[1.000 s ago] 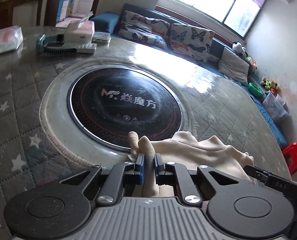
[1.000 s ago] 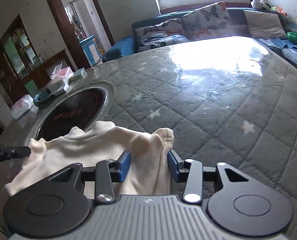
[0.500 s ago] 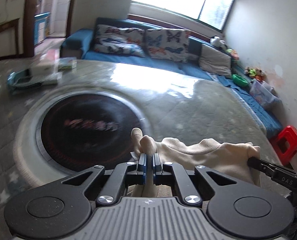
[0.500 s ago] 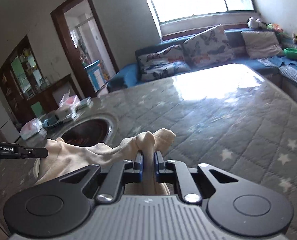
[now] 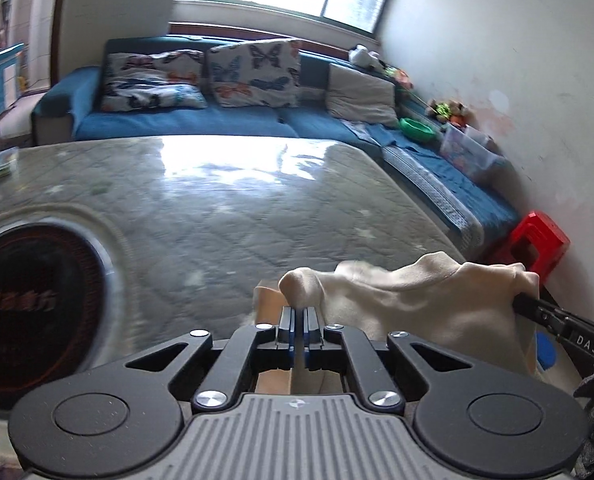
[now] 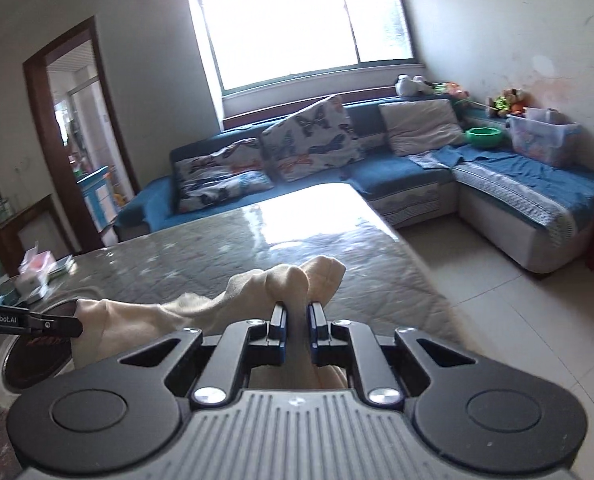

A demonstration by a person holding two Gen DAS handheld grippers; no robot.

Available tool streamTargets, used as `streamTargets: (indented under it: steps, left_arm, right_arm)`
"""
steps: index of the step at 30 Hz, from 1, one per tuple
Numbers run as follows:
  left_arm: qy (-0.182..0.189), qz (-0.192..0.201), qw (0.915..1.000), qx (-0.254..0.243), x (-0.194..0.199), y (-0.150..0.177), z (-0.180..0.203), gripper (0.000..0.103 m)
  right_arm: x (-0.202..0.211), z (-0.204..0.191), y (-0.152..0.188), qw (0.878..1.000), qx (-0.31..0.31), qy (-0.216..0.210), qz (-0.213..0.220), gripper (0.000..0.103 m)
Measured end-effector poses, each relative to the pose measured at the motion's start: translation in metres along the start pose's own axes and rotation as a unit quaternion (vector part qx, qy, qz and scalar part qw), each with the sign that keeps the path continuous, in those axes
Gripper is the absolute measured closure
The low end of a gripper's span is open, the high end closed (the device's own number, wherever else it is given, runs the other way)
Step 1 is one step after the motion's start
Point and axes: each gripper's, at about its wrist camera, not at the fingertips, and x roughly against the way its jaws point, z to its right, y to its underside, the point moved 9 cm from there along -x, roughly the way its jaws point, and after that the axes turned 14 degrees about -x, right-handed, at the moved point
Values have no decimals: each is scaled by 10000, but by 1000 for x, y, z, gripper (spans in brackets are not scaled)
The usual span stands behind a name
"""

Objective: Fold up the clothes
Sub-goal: 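Lift and carry the folded sweatshirt with both grippers to the bare table area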

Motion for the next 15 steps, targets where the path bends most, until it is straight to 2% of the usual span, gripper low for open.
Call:
streamTargets:
  steps: [8, 15]
  left_arm:
    - [90, -195, 9997, -135, -34, -9, 24, 99]
    - [136, -351, 9991, -169, -54, -12, 36, 99]
  right_arm:
    - [-16, 36, -16, 9986, 70, 507, 101, 94]
    - [-26, 53, -31, 9969, 28, 748, 225, 94]
